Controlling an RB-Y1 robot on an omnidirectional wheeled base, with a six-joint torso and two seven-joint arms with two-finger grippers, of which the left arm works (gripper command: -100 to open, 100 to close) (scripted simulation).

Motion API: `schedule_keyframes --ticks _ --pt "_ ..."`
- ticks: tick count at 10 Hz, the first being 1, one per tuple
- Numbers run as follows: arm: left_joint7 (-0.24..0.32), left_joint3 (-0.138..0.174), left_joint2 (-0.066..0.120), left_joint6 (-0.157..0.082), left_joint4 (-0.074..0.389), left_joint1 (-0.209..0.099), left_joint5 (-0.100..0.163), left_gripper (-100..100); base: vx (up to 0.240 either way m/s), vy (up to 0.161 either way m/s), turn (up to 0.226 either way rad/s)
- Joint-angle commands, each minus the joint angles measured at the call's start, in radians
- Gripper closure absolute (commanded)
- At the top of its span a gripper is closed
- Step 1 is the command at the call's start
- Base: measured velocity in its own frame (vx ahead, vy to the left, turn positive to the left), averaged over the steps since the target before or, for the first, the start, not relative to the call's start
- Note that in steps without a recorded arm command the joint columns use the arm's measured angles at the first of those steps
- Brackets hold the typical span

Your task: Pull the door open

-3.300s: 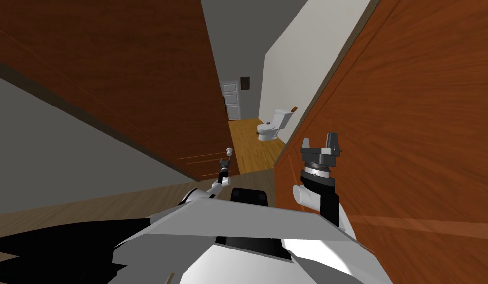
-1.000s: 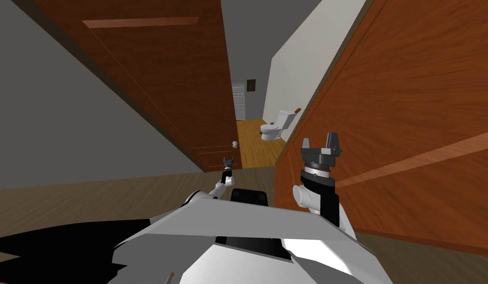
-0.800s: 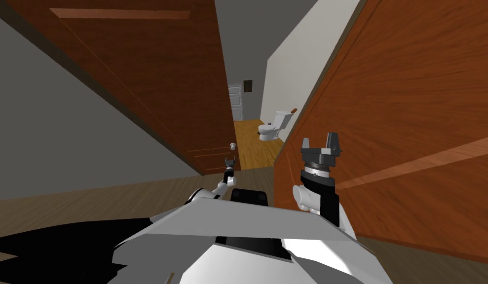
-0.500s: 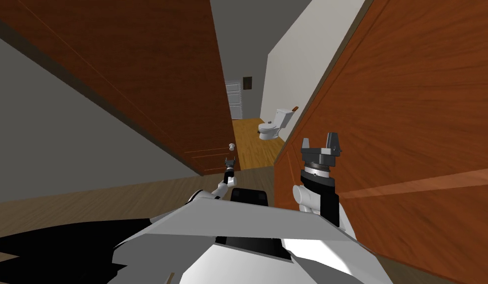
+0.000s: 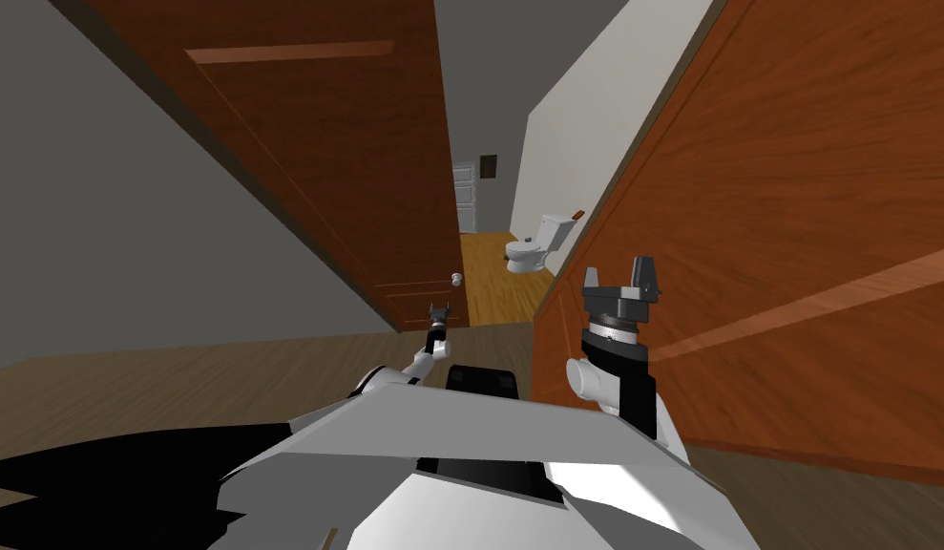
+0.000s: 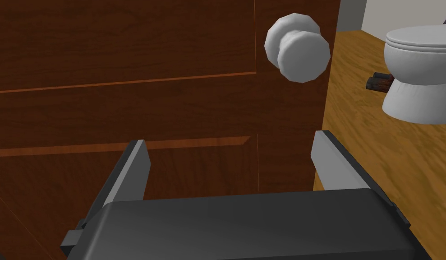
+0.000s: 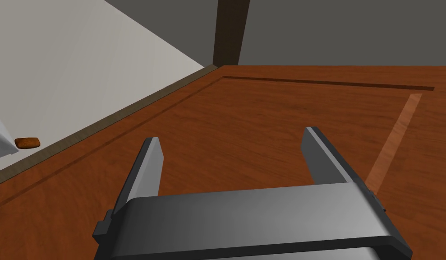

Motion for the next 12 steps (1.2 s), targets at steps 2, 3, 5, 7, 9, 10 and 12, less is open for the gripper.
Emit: schedule_keyframes --ticks 2,3,5,7,9,10,12 --pt "0.023 0.008 0.038 0.016 0.013 -0.012 0.009 -100 0.037 0.003 -0.052" --pt "0.023 0.008 0.038 0.016 0.013 -0.012 0.009 -100 0.123 -0.005 -0.116" --pt "0.029 0.010 0.029 0.019 0.013 -0.015 0.013 -100 0.168 0.000 -0.122" --pt "0.033 0.011 0.018 0.021 0.014 -0.016 0.016 -100 0.196 0.026 -0.104" --pt "0.036 0.012 0.009 0.023 0.014 -0.017 0.017 -100 0.210 0.032 -0.061" --pt "0.037 0.012 0.005 0.023 0.014 -0.018 0.017 -100 0.200 -0.014 -0.031" --pt "0.038 0.012 -0.003 0.024 0.015 -0.018 0.018 -100 0.172 -0.009 0.020"
